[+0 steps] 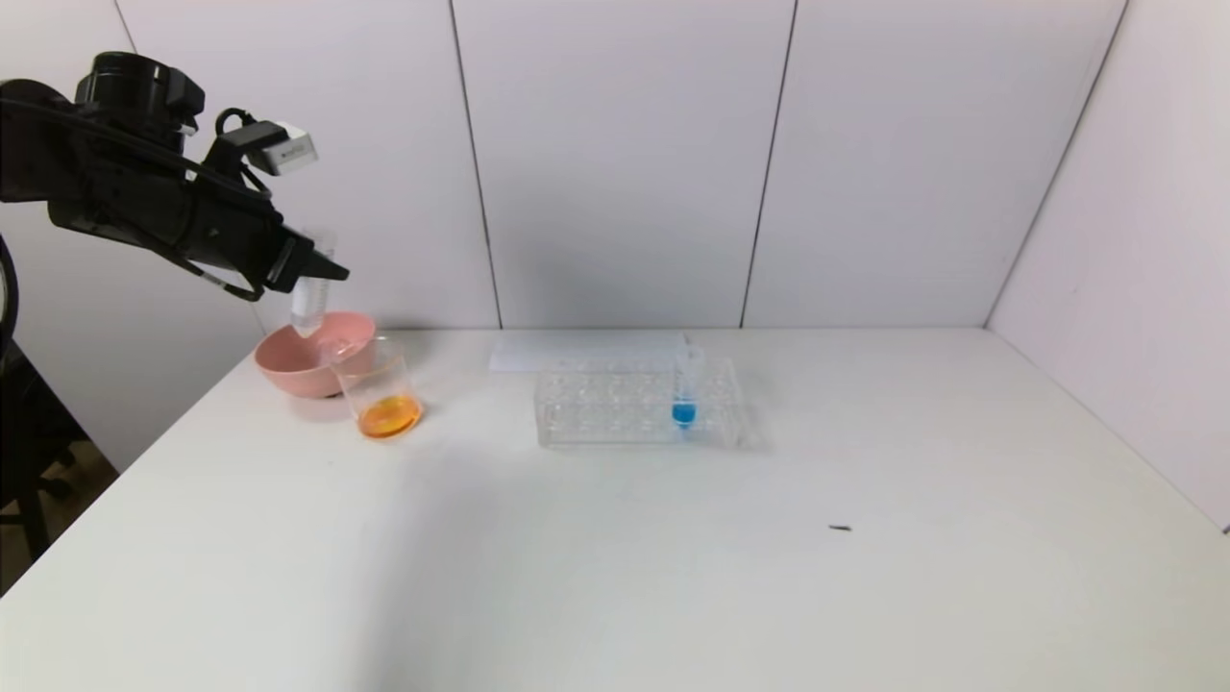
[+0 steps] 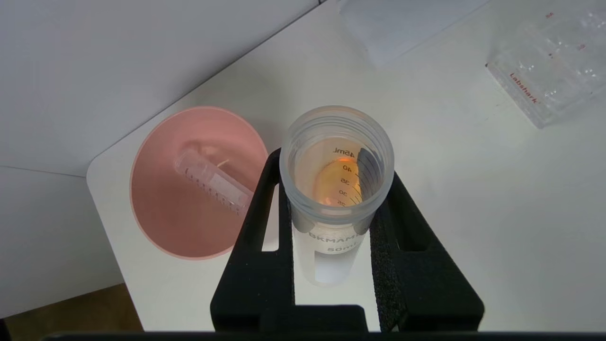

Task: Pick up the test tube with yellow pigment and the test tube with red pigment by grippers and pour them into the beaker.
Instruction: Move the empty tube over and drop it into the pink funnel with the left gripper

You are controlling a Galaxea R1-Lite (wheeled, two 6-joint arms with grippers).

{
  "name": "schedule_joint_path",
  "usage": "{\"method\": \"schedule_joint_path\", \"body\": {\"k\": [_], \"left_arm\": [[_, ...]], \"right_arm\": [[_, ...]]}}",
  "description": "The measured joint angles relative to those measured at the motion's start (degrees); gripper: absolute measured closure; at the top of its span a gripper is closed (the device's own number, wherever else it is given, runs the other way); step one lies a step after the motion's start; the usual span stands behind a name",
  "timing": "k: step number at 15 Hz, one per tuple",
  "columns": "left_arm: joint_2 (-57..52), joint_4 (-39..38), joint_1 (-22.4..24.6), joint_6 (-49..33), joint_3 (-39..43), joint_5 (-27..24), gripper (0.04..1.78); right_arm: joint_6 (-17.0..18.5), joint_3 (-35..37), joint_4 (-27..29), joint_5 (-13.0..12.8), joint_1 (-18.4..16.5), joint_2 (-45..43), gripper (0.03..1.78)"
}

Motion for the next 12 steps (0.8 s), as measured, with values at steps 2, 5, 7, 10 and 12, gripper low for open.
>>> {"method": "schedule_joint_path", "body": {"k": [2, 5, 7, 10, 12], "left_arm": [[-0.61, -4.21, 0.78, -2.47, 2.27, -0.89, 1.35], [-1.38, -13.12, 1.11, -7.97, 6.97, -1.02, 1.35], [-1.60, -18.47, 1.18, -11.85, 9.98, -0.87, 1.35], [-1.65, -25.95, 1.60, -14.99, 14.40, -0.69, 1.35], [-1.57, -29.85, 2.12, -15.46, 16.90, -0.63, 1.35]], "right_arm": [[0.02, 0.00, 0.00, 0.00, 0.00, 0.00, 0.11], [0.02, 0.00, 0.00, 0.00, 0.00, 0.00, 0.11], [0.02, 0.00, 0.00, 0.00, 0.00, 0.00, 0.11], [0.02, 0.00, 0.00, 0.00, 0.00, 0.00, 0.11], [0.02, 0.00, 0.00, 0.00, -0.02, 0.00, 0.11]]}}
